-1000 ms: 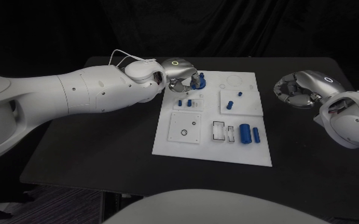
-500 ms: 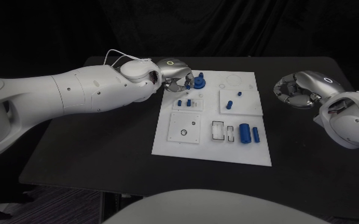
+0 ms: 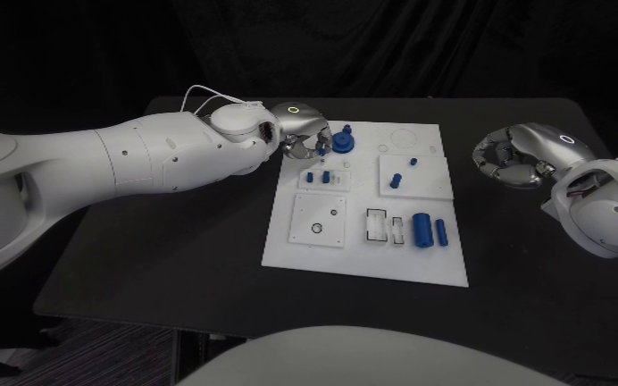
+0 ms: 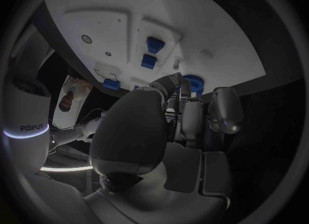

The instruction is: Assemble the parts on the task board

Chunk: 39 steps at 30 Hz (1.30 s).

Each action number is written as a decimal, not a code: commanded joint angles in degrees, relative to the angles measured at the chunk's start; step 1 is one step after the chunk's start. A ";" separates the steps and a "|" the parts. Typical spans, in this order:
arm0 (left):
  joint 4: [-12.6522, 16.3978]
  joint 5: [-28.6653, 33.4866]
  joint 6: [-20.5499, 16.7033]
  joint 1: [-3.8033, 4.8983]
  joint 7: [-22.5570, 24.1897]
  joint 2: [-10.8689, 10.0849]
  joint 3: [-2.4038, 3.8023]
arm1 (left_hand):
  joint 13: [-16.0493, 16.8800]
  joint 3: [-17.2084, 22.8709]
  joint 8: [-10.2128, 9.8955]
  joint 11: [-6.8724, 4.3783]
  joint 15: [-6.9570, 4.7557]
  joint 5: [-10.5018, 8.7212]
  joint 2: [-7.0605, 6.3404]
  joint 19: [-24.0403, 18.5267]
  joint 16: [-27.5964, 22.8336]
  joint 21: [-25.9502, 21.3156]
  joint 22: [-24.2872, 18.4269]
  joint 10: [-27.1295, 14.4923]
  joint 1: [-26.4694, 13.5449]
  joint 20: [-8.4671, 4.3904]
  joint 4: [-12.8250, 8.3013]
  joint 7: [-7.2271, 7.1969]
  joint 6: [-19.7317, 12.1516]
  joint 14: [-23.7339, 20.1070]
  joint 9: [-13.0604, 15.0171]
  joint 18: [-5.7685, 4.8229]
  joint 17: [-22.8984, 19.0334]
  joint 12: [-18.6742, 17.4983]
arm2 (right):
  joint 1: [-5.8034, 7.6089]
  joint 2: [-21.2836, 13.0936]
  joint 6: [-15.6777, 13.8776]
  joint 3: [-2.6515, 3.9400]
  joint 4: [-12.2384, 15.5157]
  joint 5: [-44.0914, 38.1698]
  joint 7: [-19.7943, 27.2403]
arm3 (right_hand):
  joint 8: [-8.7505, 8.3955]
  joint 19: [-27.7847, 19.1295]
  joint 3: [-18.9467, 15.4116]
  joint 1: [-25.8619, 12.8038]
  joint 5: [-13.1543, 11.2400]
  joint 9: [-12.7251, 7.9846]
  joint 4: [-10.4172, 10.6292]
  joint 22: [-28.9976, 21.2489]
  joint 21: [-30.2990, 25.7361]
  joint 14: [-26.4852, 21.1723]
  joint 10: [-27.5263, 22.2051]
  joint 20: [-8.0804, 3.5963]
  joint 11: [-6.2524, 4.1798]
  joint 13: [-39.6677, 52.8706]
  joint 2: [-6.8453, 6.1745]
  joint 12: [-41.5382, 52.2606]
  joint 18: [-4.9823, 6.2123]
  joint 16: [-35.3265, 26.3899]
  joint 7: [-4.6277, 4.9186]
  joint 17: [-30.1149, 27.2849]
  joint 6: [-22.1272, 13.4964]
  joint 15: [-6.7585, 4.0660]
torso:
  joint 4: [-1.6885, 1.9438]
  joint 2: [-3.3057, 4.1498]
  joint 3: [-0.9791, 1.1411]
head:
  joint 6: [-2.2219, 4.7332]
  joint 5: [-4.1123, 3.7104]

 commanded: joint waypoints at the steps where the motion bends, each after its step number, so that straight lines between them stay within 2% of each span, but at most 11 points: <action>1: -0.15 -0.29 1.61 -0.29 -0.27 0.23 0.04 | -0.10 0.18 -0.16 0.08 -0.08 -0.19 0.02 -0.51 -0.44 -0.43 8.33 0.42 -0.32 -0.03 -0.07 -0.01 -0.35 -0.42 -0.09 -0.20 -0.16 -0.35 | -0.15 0.04 0.27 0.05 0.09 -0.14 -0.71 | 0.17 -0.37 0.20 0.46 0.20 0.04 -0.21 4.20 -0.24 -0.36 -0.42 -0.17 0.03 -0.06 0.28 -0.21 0.19 -0.22 -0.09 -0.10 -0.42 -0.15 | -0.02 0.04 0.00 | -0.01 0.07; 7: -0.59 -0.29 2.00 -0.73 -0.44 0.61 0.04 | -0.26 0.23 -0.28 0.13 -0.04 -0.41 0.10 -0.60 -0.53 -0.55 8.30 0.55 -0.41 -0.01 -0.03 0.06 -0.47 -0.54 -0.11 -0.18 -0.34 -0.53 | -0.16 0.04 0.38 0.05 0.07 -0.14 -0.72 | 0.16 -0.38 0.25 0.53 0.20 0.05 -0.26 4.20 -0.25 -0.37 -0.42 -0.17 0.04 -0.05 0.34 -0.22 0.19 -0.23 -0.08 -0.11 -0.44 -0.15 | 0.04 -0.04 0.08 | -0.01 -0.02; 11: -0.77 -0.29 2.12 -0.89 -0.50 0.76 0.04 | -0.32 0.23 -0.28 0.15 -0.03 -0.51 0.13 -0.60 -0.59 -0.55 8.30 0.61 -0.46 -0.01 -0.01 0.10 -0.45 -0.60 -0.10 -0.18 -0.45 -0.58 | -0.17 0.01 0.44 0.05 0.05 -0.14 -0.75 | 0.16 -0.38 0.25 0.53 0.20 0.05 -0.26 4.20 -0.25 -0.37 -0.42 -0.17 0.04 -0.05 0.34 -0.22 0.19 -0.23 -0.08 -0.11 -0.44 -0.15 | 0.10 -0.02 0.07 | -0.01 -0.01; 14: -0.90 -0.29 2.35 -0.98 -0.60 0.86 0.04 | -0.35 0.24 -0.29 0.16 -0.02 -0.57 0.17 -0.67 -0.65 -0.66 8.27 0.69 -0.48 0.00 0.00 0.13 -0.43 -0.66 -0.09 -0.16 -0.57 -0.61 | -0.18 0.02 0.48 0.05 0.05 -0.14 -0.76 | 0.16 -0.39 0.31 0.62 0.20 0.06 -0.31 4.20 -0.29 -0.37 -0.42 -0.17 0.04 -0.06 0.40 -0.23 0.19 -0.26 -0.07 -0.12 -0.46 -0.15 | -0.03 -0.07 0.05 | -0.01 0.23; 19: -1.01 -0.29 2.71 -1.08 -0.74 0.94 0.04 | -0.43 0.23 -0.32 0.19 0.01 -0.74 0.23 -0.73 -0.73 -0.75 8.24 0.92 -0.56 0.02 0.03 0.17 -0.42 -0.74 -0.08 -0.15 -0.71 -0.64 | -0.21 0.10 0.52 0.05 0.03 -0.14 -0.74 | 0.16 -0.39 0.31 0.62 0.20 0.06 -0.31 4.20 -0.29 -0.37 -0.42 -0.17 0.04 -0.06 0.40 -0.23 0.19 -0.26 -0.07 -0.12 -0.46 -0.15 | -0.02 -0.04 -0.01 | -0.01 0.16; 25: -1.08 -0.29 3.09 -1.15 -0.84 1.04 0.04 | -0.45 0.23 -0.34 0.20 0.03 -0.79 0.25 -0.75 -0.80 -0.79 8.23 1.02 -0.55 0.02 0.02 0.17 -0.44 -0.80 -0.07 -0.14 -0.83 -0.65 | -0.23 0.12 0.55 0.05 0.02 -0.14 -0.74 | 0.16 -0.39 0.31 0.62 0.20 0.06 -0.31 4.20 -0.29 -0.37 -0.42 -0.17 0.04 -0.06 0.40 -0.23 0.19 -0.26 -0.07 -0.12 -0.46 -0.15 | -0.03 -0.11 0.03 | -0.01 0.17; 39: -1.45 -0.29 1.62 -1.44 -0.86 1.60 0.04 | -0.51 0.29 -0.41 0.22 0.05 -0.80 0.32 -0.66 -0.69 -0.60 8.29 1.26 -0.47 0.03 -0.06 0.17 -0.50 -0.73 -0.08 -0.18 -0.68 -0.66 | -0.25 0.04 0.60 0.05 0.06 -0.14 -0.74 | 0.16 -0.40 0.35 0.70 0.19 0.07 -0.37 4.19 -0.33 -0.38 -0.45 -0.17 0.05 -0.10 0.43 -0.28 0.20 -0.27 -0.05 -0.12 -0.48 -0.14 | -0.06 -0.06 0.06 | -0.01 0.12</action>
